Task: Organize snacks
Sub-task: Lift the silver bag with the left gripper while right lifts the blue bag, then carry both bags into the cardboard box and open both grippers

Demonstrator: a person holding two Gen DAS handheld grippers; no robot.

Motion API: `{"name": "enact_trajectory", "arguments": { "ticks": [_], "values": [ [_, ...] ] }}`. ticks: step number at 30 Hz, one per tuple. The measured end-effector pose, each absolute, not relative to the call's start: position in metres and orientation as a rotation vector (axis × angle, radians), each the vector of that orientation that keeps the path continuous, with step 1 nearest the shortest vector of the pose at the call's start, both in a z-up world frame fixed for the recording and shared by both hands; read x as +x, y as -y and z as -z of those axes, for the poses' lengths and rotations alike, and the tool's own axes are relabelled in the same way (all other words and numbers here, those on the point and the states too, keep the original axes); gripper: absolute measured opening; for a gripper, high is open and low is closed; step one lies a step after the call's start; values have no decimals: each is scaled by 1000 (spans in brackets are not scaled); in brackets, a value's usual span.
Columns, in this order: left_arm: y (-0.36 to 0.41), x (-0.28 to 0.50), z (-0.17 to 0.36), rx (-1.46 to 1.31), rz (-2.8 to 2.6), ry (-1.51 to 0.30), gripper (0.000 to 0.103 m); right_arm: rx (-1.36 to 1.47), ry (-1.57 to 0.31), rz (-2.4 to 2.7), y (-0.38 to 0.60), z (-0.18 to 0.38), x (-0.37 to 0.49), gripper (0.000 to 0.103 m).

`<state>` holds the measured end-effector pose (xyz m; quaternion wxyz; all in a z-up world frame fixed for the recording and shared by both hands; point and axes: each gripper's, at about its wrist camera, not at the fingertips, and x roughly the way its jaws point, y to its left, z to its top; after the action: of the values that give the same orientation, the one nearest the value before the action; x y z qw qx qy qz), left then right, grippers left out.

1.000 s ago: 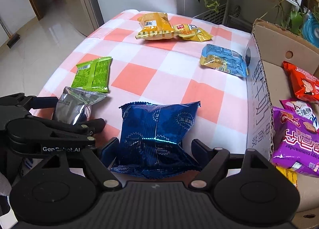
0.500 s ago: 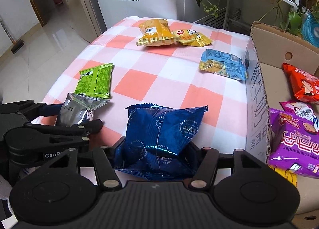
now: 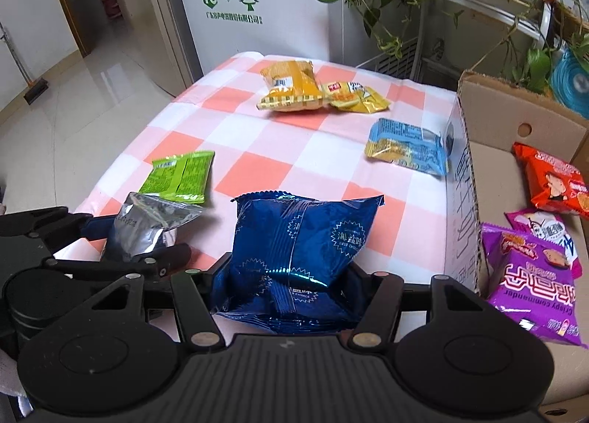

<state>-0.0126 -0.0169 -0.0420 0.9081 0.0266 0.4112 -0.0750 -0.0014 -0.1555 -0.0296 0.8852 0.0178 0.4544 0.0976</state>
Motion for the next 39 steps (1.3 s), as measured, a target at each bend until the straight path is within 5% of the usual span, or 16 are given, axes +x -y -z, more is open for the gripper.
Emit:
{"name": "enact_trajectory", "arguments": {
  "ticks": [39],
  "values": [
    [91,-33,-21,-14,256,-751,59,229,-670,-148,247,-63,-19,67]
  ]
}}
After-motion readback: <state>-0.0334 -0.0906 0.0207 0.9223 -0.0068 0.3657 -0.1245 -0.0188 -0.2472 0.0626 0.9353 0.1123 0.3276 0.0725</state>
